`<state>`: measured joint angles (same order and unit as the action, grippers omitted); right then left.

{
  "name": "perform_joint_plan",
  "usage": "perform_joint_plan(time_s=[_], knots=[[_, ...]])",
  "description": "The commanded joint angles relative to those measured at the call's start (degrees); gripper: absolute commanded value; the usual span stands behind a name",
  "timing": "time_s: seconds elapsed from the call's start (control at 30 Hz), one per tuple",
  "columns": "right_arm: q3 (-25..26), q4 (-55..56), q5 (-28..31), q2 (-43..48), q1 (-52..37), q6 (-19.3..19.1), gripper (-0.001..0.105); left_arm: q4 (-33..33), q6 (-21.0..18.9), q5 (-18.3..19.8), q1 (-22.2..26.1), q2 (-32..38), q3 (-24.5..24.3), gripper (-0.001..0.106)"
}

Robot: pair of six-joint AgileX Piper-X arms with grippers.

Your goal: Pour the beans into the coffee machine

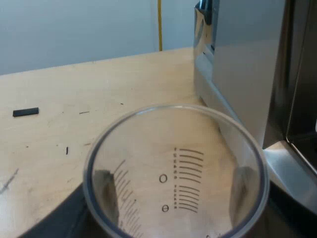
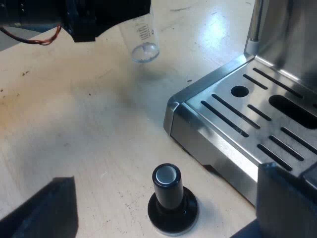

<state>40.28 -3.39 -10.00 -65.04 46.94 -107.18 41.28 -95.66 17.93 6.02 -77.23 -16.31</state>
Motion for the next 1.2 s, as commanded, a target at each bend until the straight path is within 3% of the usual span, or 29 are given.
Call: perform_joint_plan(time_s=[0.03,0.67,0.77,0.93,1.2], knots=[[0.19,-0.74,-0.49,0.14,0.04,-0.53,0.079,3.43,-0.75,0.37,0.07,-1.79,-0.24,0.024],[0.19,-0.74,-0.49,0.14,0.04,-0.53,0.079,7.57,-0.63,1.67,0.07,-11.43,-2.94,0.025],[0.19,-0.74,-0.49,0.14,0.04,-0.53,0.079,7.46,-0.36,1.67,0.07,-11.88,-2.94,0.036],[0.19,-0.74,-0.13,0.14,0.04,-0.53,0.079,7.46,-0.36,1.67,0.07,-11.88,-2.94,0.064],[0.19,-0.74,-0.13,0.14,0.04,-0.53,0.079,5.77,-0.36,1.67,0.07,-11.88,-2.94,0.070]])
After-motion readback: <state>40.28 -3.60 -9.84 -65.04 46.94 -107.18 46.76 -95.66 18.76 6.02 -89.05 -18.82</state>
